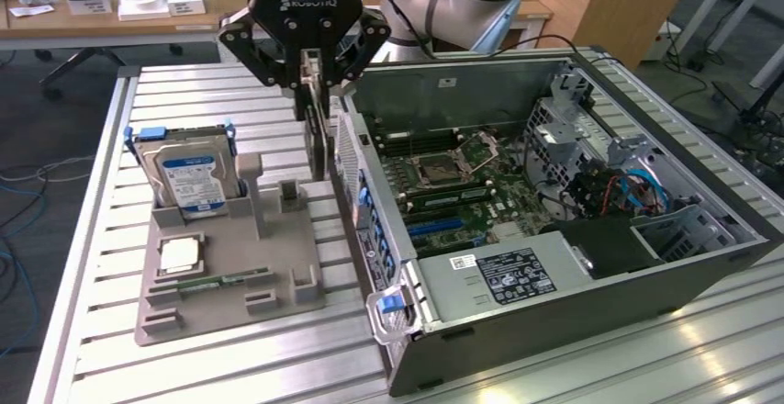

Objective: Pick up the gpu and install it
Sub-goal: 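Pick up the gpu and move the gpu toward the slot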

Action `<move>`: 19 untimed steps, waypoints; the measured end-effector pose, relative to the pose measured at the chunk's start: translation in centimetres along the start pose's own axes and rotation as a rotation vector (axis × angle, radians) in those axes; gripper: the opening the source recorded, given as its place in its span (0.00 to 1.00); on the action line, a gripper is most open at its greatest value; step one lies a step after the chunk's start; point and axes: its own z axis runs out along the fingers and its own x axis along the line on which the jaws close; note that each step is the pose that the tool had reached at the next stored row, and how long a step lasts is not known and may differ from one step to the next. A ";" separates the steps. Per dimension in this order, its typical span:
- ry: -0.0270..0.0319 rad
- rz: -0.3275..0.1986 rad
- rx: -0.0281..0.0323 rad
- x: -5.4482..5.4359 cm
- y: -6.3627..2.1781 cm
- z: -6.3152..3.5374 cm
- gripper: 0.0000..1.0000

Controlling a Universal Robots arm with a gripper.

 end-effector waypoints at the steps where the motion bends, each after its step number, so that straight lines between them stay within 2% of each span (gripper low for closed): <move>1: 0.0000 0.000 0.0000 -0.2 0.00 0.00 0.27; 19: 0.0000 0.000 -0.0016 -4.3 0.14 0.05 0.27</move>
